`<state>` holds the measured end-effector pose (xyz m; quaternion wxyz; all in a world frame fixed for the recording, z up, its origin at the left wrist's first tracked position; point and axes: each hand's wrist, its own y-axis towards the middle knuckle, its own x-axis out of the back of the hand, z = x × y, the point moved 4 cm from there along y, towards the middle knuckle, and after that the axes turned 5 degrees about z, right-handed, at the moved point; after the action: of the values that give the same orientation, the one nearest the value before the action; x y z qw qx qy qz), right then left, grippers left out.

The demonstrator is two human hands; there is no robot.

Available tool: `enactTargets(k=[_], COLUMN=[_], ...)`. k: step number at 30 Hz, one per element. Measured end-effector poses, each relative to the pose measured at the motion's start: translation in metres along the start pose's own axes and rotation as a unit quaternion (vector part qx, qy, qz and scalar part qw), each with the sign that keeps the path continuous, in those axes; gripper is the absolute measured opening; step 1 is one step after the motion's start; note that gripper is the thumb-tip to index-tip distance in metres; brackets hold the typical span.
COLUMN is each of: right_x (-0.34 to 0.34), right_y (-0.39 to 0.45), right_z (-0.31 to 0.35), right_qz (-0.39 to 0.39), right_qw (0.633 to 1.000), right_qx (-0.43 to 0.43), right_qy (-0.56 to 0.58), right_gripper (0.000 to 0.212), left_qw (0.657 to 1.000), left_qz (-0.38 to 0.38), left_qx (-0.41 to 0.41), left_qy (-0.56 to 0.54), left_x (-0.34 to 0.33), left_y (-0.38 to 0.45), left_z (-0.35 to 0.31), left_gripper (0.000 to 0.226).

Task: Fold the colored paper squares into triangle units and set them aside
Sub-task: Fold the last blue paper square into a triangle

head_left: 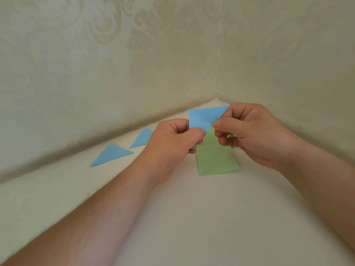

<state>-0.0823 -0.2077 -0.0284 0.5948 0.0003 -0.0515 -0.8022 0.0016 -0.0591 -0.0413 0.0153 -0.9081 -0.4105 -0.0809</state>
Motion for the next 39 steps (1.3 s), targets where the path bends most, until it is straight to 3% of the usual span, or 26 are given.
enactTargets(k=[5,19,25,30,34,39], right_x=[-0.002,0.001,0.006,0.008,0.008,-0.001], right_y=[-0.001,0.001,0.002,0.003,0.003,-0.001], right_z=[0.000,0.000,0.003,0.001,-0.001,-0.007], right_qz=[0.008,-0.015,-0.050,-0.053,-0.038,0.050], right_qw=[1.000,0.999,0.997,0.996,0.999,0.985], right_qx=[0.007,-0.001,0.003,-0.012,-0.013,-0.021], right_qy=[-0.003,0.029,0.062,0.073,0.003,-0.165], right_gripper=[0.028,0.025,0.037,0.029,0.033,0.028], left_qw=[0.999,0.999,0.999,0.998,0.993,0.963], left_qz=[0.018,0.010,0.020,0.005,-0.029,-0.098], left_qx=[-0.025,-0.020,-0.016,-0.006,-0.001,-0.033], left_qy=[-0.037,-0.035,-0.034,-0.057,-0.116,-0.248], left_x=[-0.003,-0.002,-0.002,0.004,0.010,0.020], left_y=[-0.002,-0.002,-0.001,0.003,0.005,0.008], left_z=[0.000,0.000,0.002,0.003,0.003,0.000], left_gripper=[0.007,0.009,0.009,0.015,0.019,0.024])
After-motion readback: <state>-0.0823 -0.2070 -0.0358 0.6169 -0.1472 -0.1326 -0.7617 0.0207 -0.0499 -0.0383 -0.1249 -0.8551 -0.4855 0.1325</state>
